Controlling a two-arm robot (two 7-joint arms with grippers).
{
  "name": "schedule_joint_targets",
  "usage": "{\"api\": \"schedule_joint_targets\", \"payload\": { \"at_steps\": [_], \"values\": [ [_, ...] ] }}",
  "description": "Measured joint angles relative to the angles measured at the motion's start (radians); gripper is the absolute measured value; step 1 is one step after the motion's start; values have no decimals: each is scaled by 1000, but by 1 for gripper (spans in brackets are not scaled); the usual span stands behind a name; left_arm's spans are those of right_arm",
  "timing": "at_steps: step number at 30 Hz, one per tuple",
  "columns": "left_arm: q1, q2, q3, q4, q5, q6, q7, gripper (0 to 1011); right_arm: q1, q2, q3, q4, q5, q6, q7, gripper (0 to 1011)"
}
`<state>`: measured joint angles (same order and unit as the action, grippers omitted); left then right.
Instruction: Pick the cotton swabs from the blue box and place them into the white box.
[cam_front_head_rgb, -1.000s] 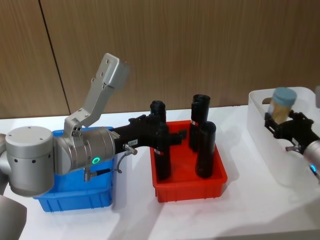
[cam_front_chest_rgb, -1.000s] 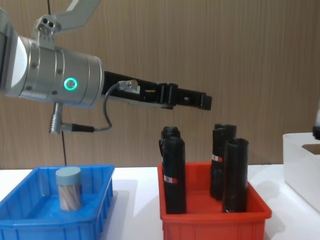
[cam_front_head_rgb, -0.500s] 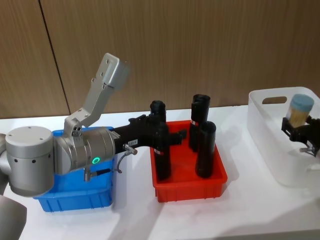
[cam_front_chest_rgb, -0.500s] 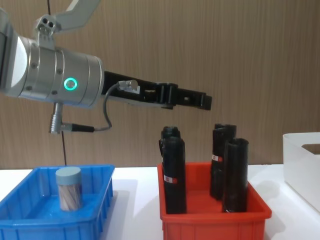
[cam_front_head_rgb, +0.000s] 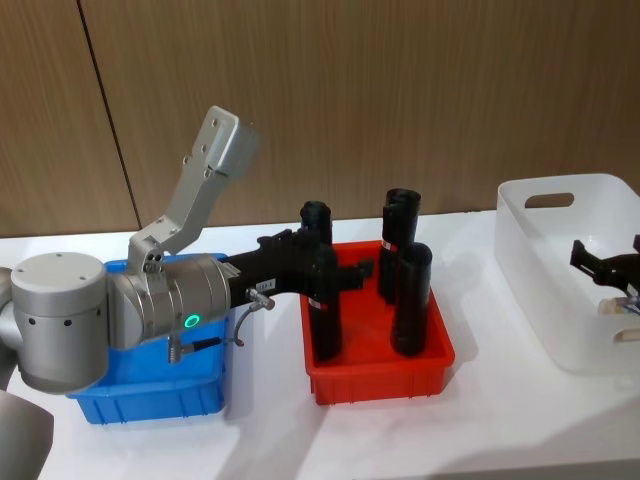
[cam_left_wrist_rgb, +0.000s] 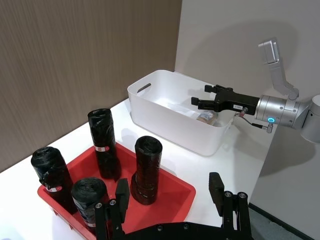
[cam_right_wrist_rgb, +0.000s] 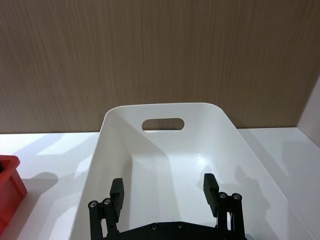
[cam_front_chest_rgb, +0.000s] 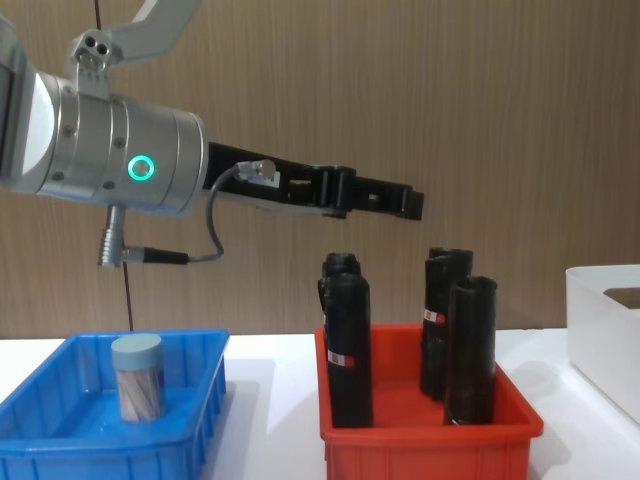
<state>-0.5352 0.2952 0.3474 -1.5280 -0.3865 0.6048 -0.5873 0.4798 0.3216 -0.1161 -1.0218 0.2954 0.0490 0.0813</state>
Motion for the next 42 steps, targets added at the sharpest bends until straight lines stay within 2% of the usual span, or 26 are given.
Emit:
{"api": "schedule_joint_targets", "payload": {
  "at_steps": [25,31,42],
  "values": [
    [3,1,1,0,1,-6,3,1004,0,2,7,10,7,-8,0,1001],
    [25,7,9,-7,15,-49,46,1004,-28,2,1,-32,7,-9,0,1001],
    [98,29,35,-32,61,-193,188,1004,-124,5,-22,-180,5,-10,-2,1001]
  ]
}}
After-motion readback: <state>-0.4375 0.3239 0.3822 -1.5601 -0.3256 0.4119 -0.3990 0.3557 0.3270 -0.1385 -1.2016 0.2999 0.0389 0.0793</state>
